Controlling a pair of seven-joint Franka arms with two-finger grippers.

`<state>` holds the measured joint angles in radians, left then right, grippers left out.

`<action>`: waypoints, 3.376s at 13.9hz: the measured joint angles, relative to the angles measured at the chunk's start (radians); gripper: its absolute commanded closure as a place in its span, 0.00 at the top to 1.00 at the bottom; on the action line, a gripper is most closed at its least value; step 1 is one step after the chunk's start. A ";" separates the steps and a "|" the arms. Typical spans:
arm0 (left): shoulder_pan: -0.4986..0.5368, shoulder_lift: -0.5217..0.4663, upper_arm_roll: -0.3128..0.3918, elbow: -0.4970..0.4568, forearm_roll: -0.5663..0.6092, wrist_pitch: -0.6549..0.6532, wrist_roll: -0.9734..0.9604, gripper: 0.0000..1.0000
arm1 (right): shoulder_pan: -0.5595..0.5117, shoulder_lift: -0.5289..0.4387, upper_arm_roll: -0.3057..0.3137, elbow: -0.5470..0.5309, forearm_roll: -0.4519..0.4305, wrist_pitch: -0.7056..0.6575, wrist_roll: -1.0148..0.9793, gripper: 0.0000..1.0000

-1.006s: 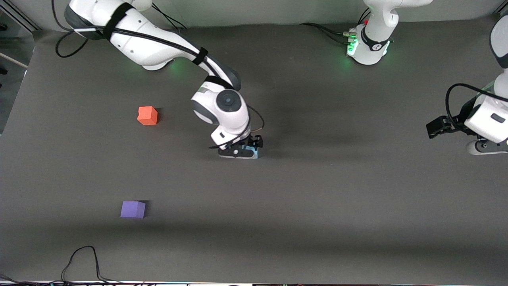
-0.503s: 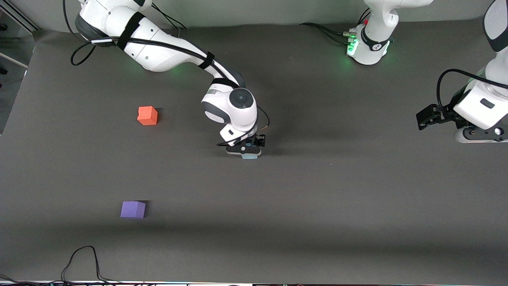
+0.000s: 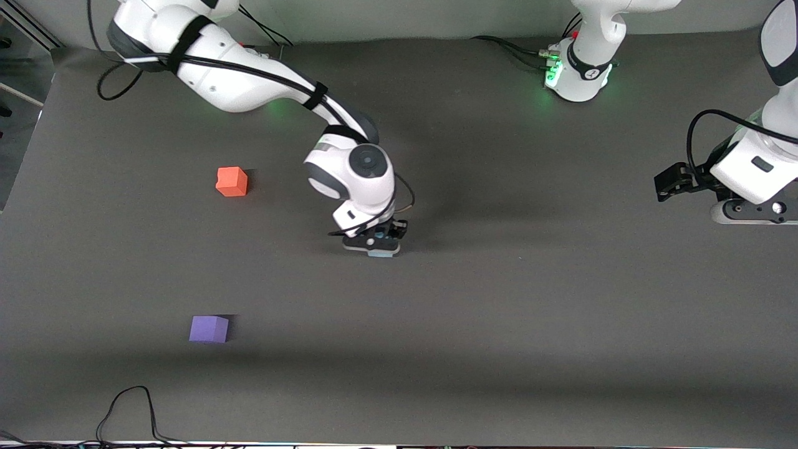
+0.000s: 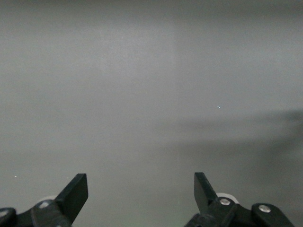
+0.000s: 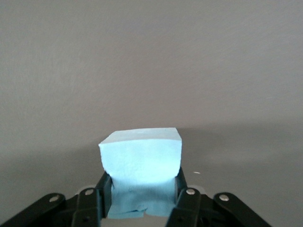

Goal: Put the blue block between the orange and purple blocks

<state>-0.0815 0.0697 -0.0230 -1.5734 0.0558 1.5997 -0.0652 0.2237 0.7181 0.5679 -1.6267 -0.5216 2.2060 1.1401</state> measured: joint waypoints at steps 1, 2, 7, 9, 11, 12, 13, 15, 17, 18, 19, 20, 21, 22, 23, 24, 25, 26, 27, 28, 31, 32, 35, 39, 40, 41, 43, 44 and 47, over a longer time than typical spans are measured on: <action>0.000 0.000 0.000 0.000 0.000 -0.001 0.001 1.00 | -0.038 -0.041 0.007 0.002 0.079 -0.044 -0.083 0.21; 0.000 -0.001 0.000 0.000 0.000 -0.004 0.002 1.00 | -0.067 -0.092 -0.005 0.002 0.153 -0.087 -0.173 0.22; 0.000 -0.002 0.002 0.000 0.000 -0.029 0.008 1.00 | -0.094 -0.380 -0.285 -0.091 0.444 -0.244 -0.629 0.27; 0.000 -0.002 0.002 0.001 -0.001 -0.030 0.009 1.00 | -0.096 -0.461 -0.390 -0.195 0.484 -0.229 -0.747 0.27; 0.000 -0.003 0.002 0.001 -0.005 -0.031 0.010 1.00 | -0.097 -0.499 -0.477 -0.323 0.492 -0.119 -0.840 0.27; 0.000 -0.003 0.002 0.001 -0.010 -0.031 0.010 1.00 | -0.098 -0.502 -0.510 -0.394 0.492 -0.031 -0.869 0.30; -0.001 -0.003 0.002 0.001 -0.021 -0.031 0.010 1.00 | -0.098 -0.496 -0.535 -0.467 0.493 0.070 -0.896 0.30; -0.001 -0.003 0.002 0.001 -0.037 -0.031 0.010 1.00 | -0.097 -0.463 -0.564 -0.568 0.493 0.218 -0.940 0.30; -0.001 -0.003 0.002 0.001 -0.039 -0.032 0.010 1.00 | -0.097 -0.430 -0.587 -0.590 0.493 0.263 -0.980 0.30; -0.001 -0.003 0.002 0.001 -0.039 -0.035 0.010 1.00 | -0.097 -0.420 -0.599 -0.590 0.493 0.271 -0.996 0.31; -0.001 -0.003 0.002 0.001 -0.040 -0.039 0.010 1.00 | -0.097 -0.414 -0.607 -0.592 0.493 0.283 -1.005 0.33; -0.002 -0.003 0.002 0.001 -0.040 -0.041 0.010 1.00 | -0.097 -0.410 -0.612 -0.598 0.493 0.301 -1.009 0.33; -0.002 -0.003 0.002 0.000 -0.040 -0.043 0.010 1.00 | -0.097 -0.409 -0.612 -0.608 0.493 0.315 -1.010 0.34; -0.003 -0.003 0.002 0.000 -0.041 -0.049 0.010 1.00 | -0.097 -0.409 -0.612 -0.617 0.493 0.325 -1.010 0.35; -0.003 -0.003 0.002 0.000 -0.041 -0.057 0.010 1.00 | -0.097 -0.409 -0.612 -0.623 0.493 0.329 -1.010 0.37; -0.004 -0.003 0.002 0.000 -0.041 -0.060 0.010 1.00 | -0.097 -0.408 -0.614 -0.627 0.493 0.332 -1.010 0.37; -0.004 -0.003 0.002 0.000 -0.041 -0.060 0.010 1.00 | -0.097 -0.408 -0.617 -0.628 0.493 0.336 -1.010 0.39; -0.004 -0.003 0.002 0.000 -0.042 -0.060 0.010 1.00 | -0.097 -0.407 -0.620 -0.628 0.493 0.342 -1.011 0.41; -0.004 -0.003 0.002 0.000 -0.042 -0.060 0.010 1.00 | -0.097 -0.406 -0.623 -0.628 0.493 0.345 -1.012 0.43; -0.005 -0.003 0.002 0.000 -0.042 -0.060 0.010 1.00 | -0.097 -0.405 -0.624 -0.628 0.493 0.346 -1.012 0.45; -0.008 -0.003 0.001 0.000 -0.043 -0.060 0.010 1.00 | -0.097 -0.402 -0.625 -0.628 0.493 0.354 -1.013 0.59; -0.009 -0.003 0.001 0.000 -0.043 -0.060 0.010 1.00 | -0.097 -0.401 -0.625 -0.628 0.493 0.359 -1.014 0.71; -0.009 -0.004 0.001 0.001 -0.043 -0.055 0.010 1.00 | -0.097 -0.397 -0.625 -0.629 0.493 0.365 -1.014 1.00; -0.009 -0.021 0.003 0.002 -0.043 -0.049 0.010 1.00 | -0.097 -0.420 -0.627 -0.620 0.493 0.364 -1.014 1.00; -0.009 -0.024 0.003 0.002 -0.043 -0.047 0.010 1.00 | -0.097 -0.444 -0.630 -0.615 0.493 0.355 -1.014 1.00; -0.008 -0.026 0.004 0.002 -0.043 -0.045 0.010 1.00 | -0.097 -0.476 -0.632 -0.607 0.493 0.329 -1.014 1.00; -0.008 -0.027 0.004 0.002 -0.043 -0.045 0.010 1.00 | -0.097 -0.568 -0.634 -0.591 0.493 0.245 -1.014 1.00; -0.008 -0.027 0.004 0.001 -0.043 -0.045 0.009 1.00 | -0.097 -0.614 -0.634 -0.577 0.493 0.191 -1.014 1.00; -0.008 -0.027 0.005 0.001 -0.043 -0.045 0.009 1.00 | -0.096 -0.716 -0.637 -0.469 0.495 -0.045 -1.014 1.00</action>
<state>-0.0899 0.0424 -0.0177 -1.5724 0.0128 1.5552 -0.0559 0.1272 0.0023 -0.0692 -2.0953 -0.0267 2.1614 0.1263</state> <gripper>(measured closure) 0.000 0.000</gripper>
